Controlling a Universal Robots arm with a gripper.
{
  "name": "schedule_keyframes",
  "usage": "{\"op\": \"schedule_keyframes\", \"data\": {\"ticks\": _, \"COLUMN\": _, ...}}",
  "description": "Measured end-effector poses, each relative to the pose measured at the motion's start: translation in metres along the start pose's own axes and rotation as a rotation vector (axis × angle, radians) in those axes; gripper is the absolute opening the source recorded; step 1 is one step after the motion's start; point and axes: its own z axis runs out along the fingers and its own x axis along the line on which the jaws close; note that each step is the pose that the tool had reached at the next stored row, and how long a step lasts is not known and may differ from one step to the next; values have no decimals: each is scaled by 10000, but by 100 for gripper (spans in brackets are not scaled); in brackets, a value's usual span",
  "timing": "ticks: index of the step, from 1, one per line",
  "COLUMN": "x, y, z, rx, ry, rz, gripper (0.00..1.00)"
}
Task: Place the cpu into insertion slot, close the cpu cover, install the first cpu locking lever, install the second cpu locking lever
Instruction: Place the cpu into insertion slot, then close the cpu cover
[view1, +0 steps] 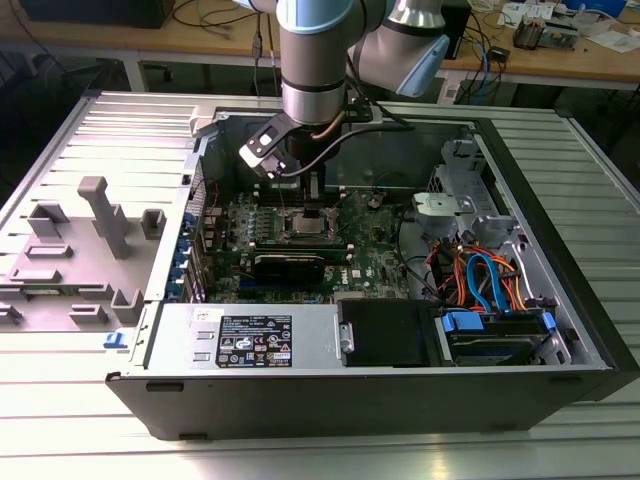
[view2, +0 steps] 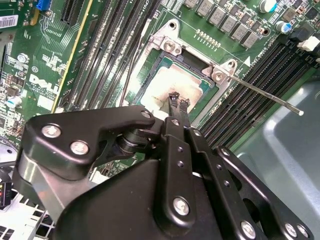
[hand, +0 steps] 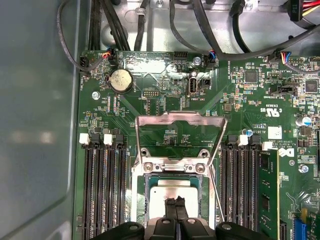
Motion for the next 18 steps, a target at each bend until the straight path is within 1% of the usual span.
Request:
{"op": "schedule_keyframes", "data": {"ticks": 13, "x": 0, "y": 7, "z": -1, "rx": 0, "ry": 1, "rz": 0, "gripper": 11}}
{"op": "schedule_keyframes", "data": {"ticks": 16, "x": -1, "y": 8, "z": -34, "rx": -1, "ry": 1, "rz": 0, "gripper": 11}}
{"op": "schedule_keyframes", "data": {"ticks": 18, "x": -1, "y": 8, "z": -39, "rx": -1, "ry": -4, "rz": -1, "gripper": 11}}
